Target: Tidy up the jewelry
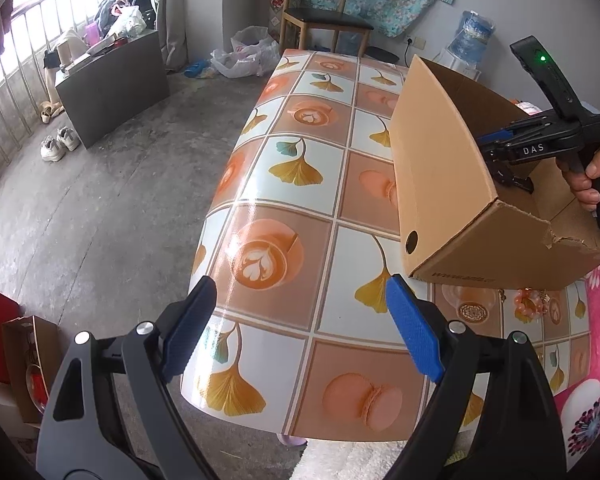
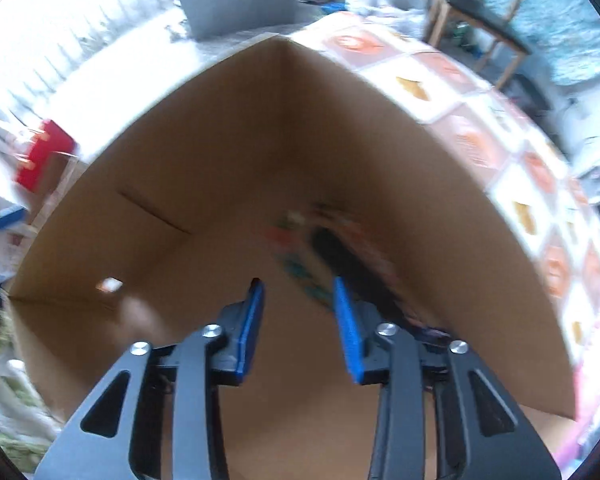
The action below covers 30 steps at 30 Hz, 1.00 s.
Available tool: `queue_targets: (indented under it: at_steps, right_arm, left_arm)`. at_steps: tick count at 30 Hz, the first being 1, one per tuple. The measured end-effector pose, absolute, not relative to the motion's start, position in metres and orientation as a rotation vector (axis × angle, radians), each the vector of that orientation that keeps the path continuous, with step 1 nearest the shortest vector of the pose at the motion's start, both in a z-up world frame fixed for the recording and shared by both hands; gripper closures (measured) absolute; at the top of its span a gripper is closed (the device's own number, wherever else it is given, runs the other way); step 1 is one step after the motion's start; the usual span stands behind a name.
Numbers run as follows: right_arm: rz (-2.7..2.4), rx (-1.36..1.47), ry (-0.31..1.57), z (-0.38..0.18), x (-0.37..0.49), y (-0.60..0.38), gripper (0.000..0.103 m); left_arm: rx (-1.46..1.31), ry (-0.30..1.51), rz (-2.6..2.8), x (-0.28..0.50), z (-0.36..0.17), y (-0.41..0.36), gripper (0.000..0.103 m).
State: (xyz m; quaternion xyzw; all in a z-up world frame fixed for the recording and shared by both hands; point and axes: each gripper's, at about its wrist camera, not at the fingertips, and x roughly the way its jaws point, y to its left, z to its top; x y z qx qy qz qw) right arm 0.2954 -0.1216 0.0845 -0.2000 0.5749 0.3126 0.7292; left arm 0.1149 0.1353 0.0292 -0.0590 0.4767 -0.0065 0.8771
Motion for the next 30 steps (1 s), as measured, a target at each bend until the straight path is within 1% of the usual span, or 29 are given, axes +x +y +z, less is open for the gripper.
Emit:
queue_targets:
  at_steps: [2, 4, 6, 8, 9, 12, 18, 23, 27, 30]
  right_arm:
    - [0.691, -0.453, 1.273, 0.083, 0.301, -0.119, 0.075]
    - [0.666, -0.474, 1.282, 0.076, 0.304, -0.116, 0.077]
    - [0.657, -0.481, 1.303, 0.069, 0.305, -0.111, 0.083]
    - [0.656, -0.489, 1.297, 0.069, 0.307, -0.107, 0.088]
    - [0.647, -0.49, 1.295, 0.066, 0.308, -0.1, 0.092]
    - [0.671, -0.437, 1.291, 0.06, 0.309, -0.094, 0.097]
    - [0.745, -0.342, 1.249, 0.07, 0.303, -0.088, 0.098]
    - [0.743, -0.272, 1.252, 0.08, 0.306, -0.104, 0.098]
    - [0.701, -0.232, 1.293, 0.076, 0.31, -0.115, 0.097]
    - [0.675, -0.262, 1.327, 0.059, 0.314, -0.12, 0.097]
  left_arm:
    - [-0.13, 0.999, -0.014, 0.115, 0.028, 0.137, 0.02]
    - [-0.127, 0.999, -0.017, 0.116, 0.028, 0.138, 0.02]
    - [-0.12, 0.998, -0.015, 0.116, 0.027, 0.138, 0.02]
    - [-0.122, 1.002, -0.017, 0.117, 0.024, 0.139, 0.02]
    - [-0.123, 1.004, -0.019, 0.118, 0.023, 0.14, 0.02]
    - [-0.125, 1.009, -0.017, 0.119, 0.021, 0.141, 0.02]
    - [-0.132, 1.014, -0.007, 0.12, 0.018, 0.145, 0.02]
    - [-0.134, 1.013, -0.006, 0.12, 0.017, 0.145, 0.02]
    - [-0.126, 1.006, -0.012, 0.118, 0.018, 0.142, 0.02]
    - [-0.116, 1.014, -0.017, 0.118, 0.014, 0.138, 0.02]
